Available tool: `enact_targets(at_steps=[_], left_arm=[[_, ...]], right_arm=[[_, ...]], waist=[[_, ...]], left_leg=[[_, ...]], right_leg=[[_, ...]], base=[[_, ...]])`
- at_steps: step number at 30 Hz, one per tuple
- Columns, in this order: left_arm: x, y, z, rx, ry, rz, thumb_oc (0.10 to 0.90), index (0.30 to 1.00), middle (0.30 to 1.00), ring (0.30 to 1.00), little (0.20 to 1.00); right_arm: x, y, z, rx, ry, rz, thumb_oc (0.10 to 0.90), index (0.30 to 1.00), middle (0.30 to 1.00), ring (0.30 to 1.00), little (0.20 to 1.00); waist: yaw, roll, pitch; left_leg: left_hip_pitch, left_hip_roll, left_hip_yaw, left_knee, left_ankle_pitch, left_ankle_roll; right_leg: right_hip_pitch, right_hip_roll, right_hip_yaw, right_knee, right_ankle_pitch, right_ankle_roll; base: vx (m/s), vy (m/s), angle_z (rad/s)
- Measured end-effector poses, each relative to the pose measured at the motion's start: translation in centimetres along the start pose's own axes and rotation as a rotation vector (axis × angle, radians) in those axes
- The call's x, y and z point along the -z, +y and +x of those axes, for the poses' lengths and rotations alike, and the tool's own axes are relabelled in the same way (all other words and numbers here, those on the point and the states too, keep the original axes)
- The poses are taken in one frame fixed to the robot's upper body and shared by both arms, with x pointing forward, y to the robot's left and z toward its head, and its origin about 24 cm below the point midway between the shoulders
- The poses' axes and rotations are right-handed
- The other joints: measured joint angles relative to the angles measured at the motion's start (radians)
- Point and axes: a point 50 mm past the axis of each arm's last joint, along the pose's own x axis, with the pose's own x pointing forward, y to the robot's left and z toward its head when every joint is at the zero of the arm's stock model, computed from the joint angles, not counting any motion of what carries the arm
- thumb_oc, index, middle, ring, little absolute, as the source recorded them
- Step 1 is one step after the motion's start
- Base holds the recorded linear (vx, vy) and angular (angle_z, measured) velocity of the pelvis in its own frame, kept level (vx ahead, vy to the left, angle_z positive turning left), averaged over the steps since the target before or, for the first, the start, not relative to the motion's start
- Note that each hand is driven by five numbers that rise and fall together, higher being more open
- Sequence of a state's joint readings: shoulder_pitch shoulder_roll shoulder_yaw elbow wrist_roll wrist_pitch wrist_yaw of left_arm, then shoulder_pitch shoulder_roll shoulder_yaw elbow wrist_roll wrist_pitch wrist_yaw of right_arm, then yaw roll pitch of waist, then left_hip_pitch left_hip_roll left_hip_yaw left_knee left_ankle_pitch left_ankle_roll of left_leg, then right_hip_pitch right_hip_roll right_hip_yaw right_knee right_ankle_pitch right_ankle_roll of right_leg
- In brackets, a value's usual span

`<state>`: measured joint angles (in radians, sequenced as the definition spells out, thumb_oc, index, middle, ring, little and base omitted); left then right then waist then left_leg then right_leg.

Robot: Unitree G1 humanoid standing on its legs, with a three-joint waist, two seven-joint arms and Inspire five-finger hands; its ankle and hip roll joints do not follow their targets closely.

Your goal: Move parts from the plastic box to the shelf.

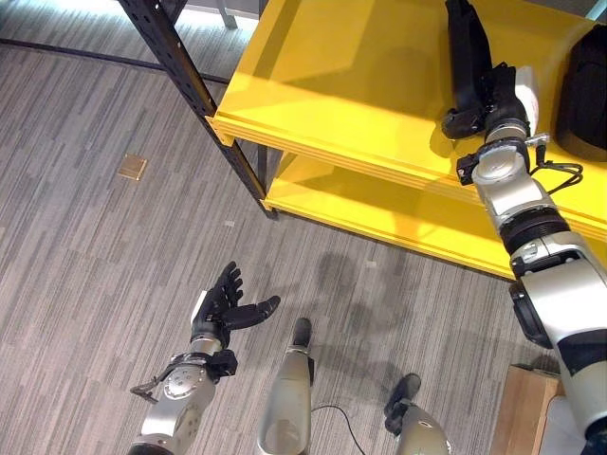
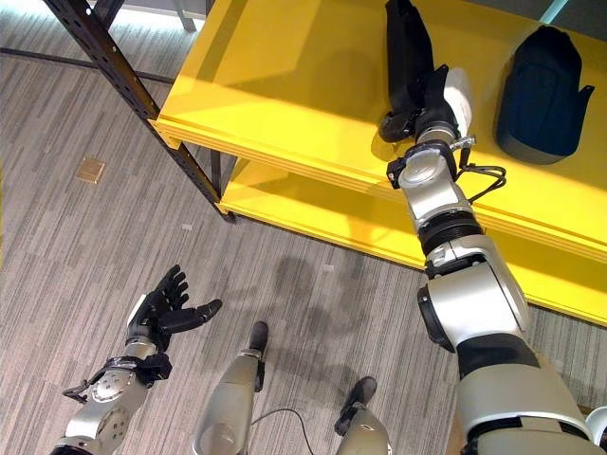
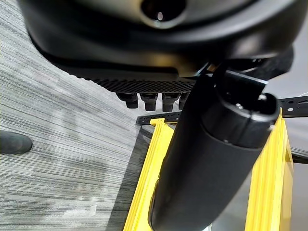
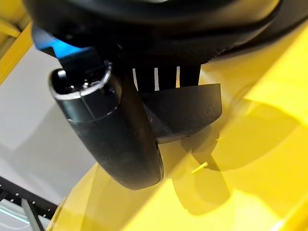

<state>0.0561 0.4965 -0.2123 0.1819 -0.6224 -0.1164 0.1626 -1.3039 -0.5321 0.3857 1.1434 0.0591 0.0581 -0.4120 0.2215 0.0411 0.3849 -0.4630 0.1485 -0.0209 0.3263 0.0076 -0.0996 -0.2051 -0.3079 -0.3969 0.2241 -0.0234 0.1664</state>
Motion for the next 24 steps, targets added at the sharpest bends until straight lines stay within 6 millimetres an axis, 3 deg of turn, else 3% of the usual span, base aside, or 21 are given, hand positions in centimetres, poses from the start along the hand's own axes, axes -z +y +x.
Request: enact_targets(at_steps=[24], left_arm=[[-0.15, -0.07, 0.05, 0.003, -0.006, -0.002, 0.9, 1.0, 1.0, 1.0, 1.0]], right_arm=[[0.22, -0.05, 0.03, 0.0, 0.006, -0.027, 0.4, 0.3, 0.3, 0.3, 0.3]], waist=[[0.005, 0.0, 0.0]], left_leg=[[-0.007, -0.001, -0.003, 0.0, 0.0, 0.0]], right_leg=[[-0.001, 0.002, -0.003, -0.01, 0.003, 0.004]], base=[[0.0, 0.0, 0.0]])
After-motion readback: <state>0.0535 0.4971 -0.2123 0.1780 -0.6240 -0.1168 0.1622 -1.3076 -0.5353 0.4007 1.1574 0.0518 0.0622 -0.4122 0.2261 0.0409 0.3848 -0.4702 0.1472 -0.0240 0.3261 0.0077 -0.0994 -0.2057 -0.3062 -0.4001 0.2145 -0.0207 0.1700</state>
